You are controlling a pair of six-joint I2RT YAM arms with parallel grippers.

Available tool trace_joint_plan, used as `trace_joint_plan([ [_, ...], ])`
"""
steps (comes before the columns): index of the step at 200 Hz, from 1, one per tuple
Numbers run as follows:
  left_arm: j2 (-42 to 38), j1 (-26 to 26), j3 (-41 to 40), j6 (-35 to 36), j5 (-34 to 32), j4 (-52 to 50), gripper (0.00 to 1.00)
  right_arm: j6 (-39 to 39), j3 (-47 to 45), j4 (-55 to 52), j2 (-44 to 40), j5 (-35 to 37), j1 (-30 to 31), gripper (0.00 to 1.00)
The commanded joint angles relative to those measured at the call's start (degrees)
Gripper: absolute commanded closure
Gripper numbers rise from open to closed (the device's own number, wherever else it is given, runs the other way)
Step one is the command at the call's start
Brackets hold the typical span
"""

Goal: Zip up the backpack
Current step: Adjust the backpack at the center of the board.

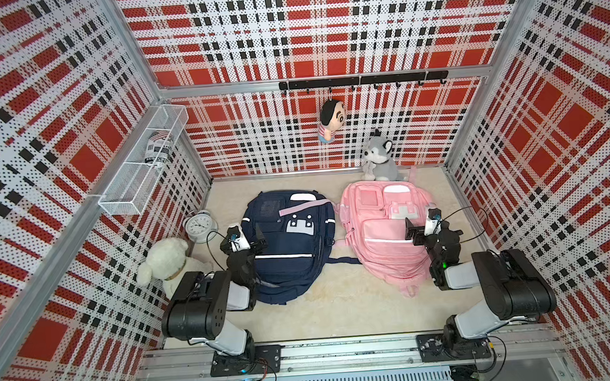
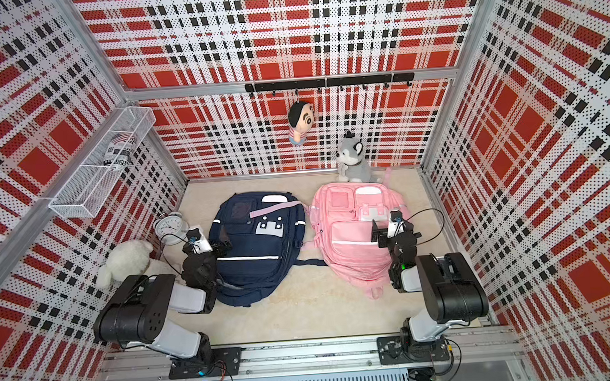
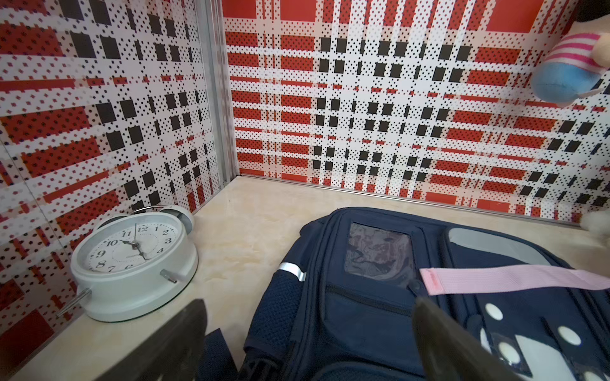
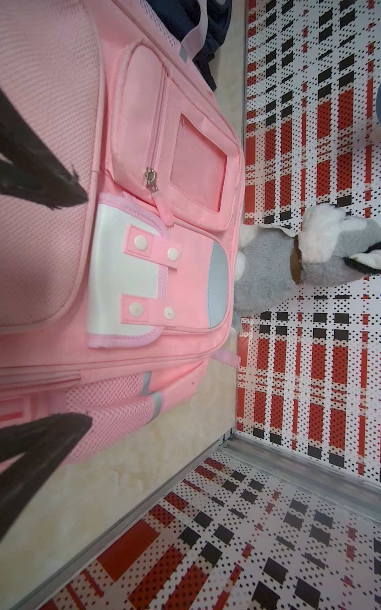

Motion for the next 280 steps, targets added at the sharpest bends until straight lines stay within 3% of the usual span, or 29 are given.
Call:
trace_joint_plan([
  [1, 0.6, 0.5, 0.8, 0.7, -0.2, 1.8, 0.02, -0.2, 1.0, 1.1, 0.8, -0.3, 0.0, 0.0],
  [280, 0.5, 1.7, 1.1, -0.2, 2.3, 1.3, 0.02, 0.4, 1.2, 0.8, 0.7, -1.7, -0.7, 0.02],
])
